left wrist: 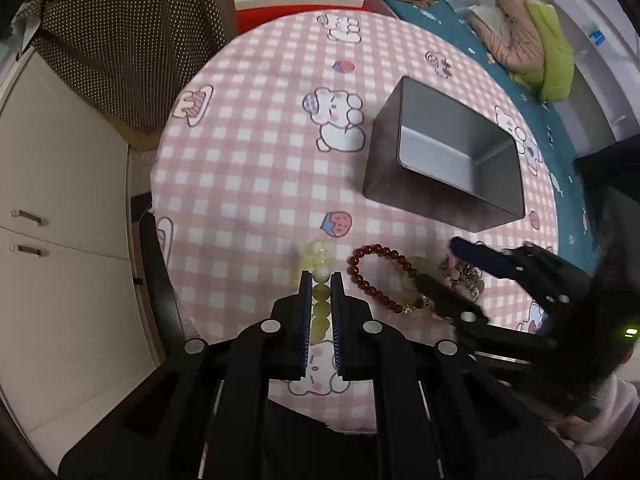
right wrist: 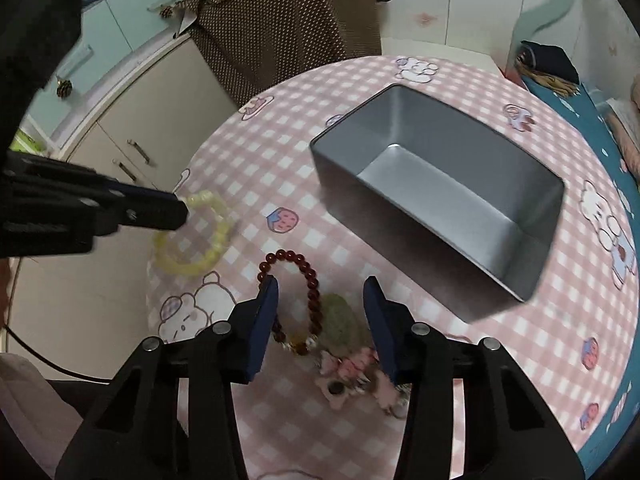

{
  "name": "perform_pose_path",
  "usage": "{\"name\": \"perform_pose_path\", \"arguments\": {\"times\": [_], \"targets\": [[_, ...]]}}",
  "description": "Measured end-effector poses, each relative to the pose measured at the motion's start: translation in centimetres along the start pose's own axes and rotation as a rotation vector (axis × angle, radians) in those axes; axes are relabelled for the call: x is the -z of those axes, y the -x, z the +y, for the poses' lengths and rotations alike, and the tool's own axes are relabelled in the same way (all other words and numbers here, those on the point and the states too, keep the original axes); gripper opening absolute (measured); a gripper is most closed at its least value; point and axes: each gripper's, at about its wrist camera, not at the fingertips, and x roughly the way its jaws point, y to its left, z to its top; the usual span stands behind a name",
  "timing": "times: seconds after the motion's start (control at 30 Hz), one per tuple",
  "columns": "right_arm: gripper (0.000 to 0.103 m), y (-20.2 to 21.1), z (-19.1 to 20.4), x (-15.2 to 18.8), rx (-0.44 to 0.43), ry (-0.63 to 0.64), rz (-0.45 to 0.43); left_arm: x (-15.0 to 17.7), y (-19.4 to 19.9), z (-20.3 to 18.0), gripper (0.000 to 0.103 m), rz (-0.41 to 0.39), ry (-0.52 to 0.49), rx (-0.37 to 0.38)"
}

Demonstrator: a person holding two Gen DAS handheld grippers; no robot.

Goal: Organize jewelry
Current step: 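Grasp the yellow bracelet with the left tool while the right tool grasps the red bracelet, then carry both bracelets into the grey tray and open both tools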

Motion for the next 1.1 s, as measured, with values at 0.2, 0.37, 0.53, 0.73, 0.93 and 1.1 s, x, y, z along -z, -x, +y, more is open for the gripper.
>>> {"name": "perform_pose_path", "arguments": {"times": [0.2,0.37,0.53,0.73,0.93,1.1], "targets": [[0.03,-2.3,1.4,-0.6,0.026,0.036,0.053,-0.8,-0.5,1.7,0.009,0.01,-0.002,0.023],[0.007,-3.8,1.8,-0.6,0.096,0.037,0.101,-1.7,-0.9,2.9,0.009,0.022,-0.01,0.049],[0.007,-3.8,1.9,-0.4,0.124,0.013,0.115,-2.6,-0.6,3.3,0.009,0.01,-0.038,0.071],[0.007,-1.9,1.9,-1.2,0.17,-0.02,0.076,-3.7,0.3,2.6,0.009,-0.019,-0.077,0.121],[0.007,1.9,1.8,-2.7,0.224,-0.029,-0.018,-5.3,2.8,0.8,0.009,-0.09,-0.13,0.169],[0.007,5.2,1.3,-3.1,0.26,-0.043,-0.09,-6.7,4.7,-1.0,0.009,-0.15,-0.189,0.192]]}}
